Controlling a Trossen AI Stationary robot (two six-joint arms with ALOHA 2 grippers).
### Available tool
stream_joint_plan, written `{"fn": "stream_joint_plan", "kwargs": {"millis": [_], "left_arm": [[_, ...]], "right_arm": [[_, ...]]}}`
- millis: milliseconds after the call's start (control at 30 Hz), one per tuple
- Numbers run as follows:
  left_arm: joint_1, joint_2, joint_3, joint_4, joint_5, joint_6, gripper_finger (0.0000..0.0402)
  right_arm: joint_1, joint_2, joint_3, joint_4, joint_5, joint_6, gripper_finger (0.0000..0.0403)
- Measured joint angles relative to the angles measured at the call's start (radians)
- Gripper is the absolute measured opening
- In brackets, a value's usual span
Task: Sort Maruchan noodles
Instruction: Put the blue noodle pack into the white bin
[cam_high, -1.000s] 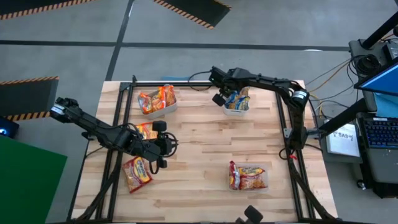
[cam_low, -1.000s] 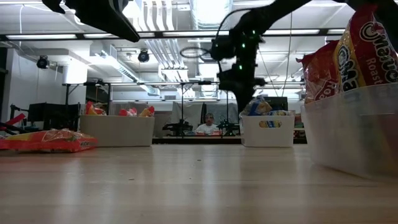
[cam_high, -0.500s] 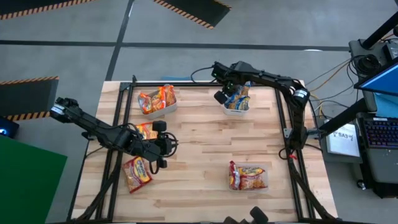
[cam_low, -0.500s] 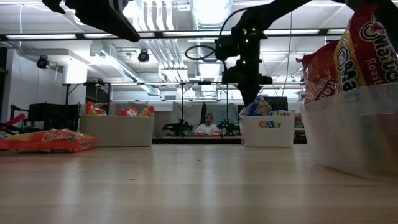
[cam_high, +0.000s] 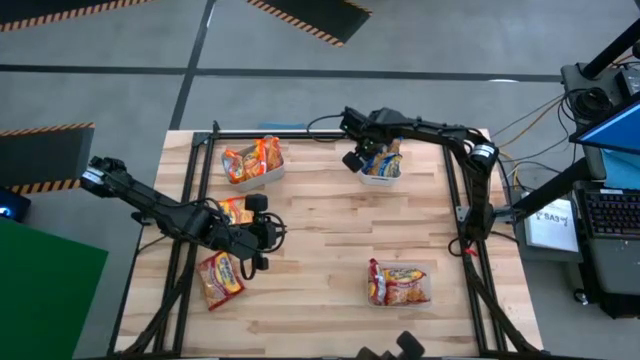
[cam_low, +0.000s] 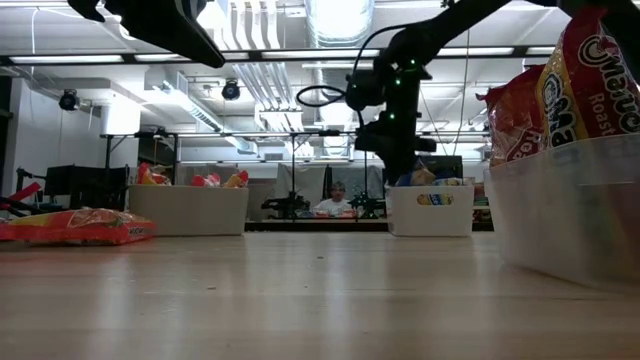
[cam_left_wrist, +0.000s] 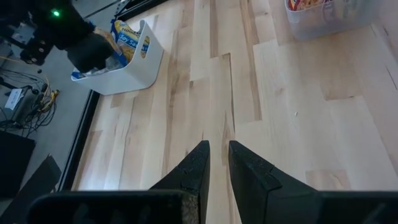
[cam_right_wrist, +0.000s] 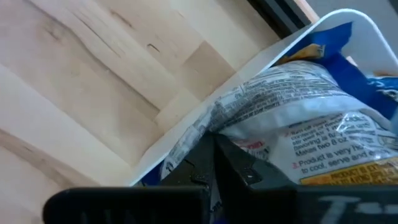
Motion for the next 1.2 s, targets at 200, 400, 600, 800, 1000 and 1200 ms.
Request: {"fn": "stream_joint_plan", "kwargs": {"millis": [200, 400, 600, 800, 1000, 1200], "left_arm": [[0.000, 0.000, 0.000, 0.000, 0.000, 0.000, 0.0042], [0.000, 0.000, 0.000, 0.000, 0.000, 0.000, 0.0042], [0.000, 0.000, 0.000, -0.001, 0.000, 0.000, 0.0042], [0.000, 0.000, 0.000, -0.001, 0.000, 0.000, 0.0042], [0.000, 0.000, 0.000, -0.001, 0.000, -0.001, 0.0042], [0.000, 0.000, 0.000, -0.002, 0.000, -0.001, 0.0042]], "right_arm": [[0.000, -0.004, -0.060, 0.084, -0.003, -0.002, 0.0008], [0.000, 0.000, -0.091, 0.118, -0.006, -0.023, 0.0008], [-0.003, -0.026, 0.011, 0.002, -0.003, -0.027, 0.0008], [-0.009, -0.040, 0.179, -0.147, 0.015, -0.027, 0.0008], [-0.046, -0.041, 0.221, -0.159, 0.038, -0.032, 0.0008], [-0.075, -0.019, 0.132, -0.126, 0.038, -0.037, 0.0008]]}}
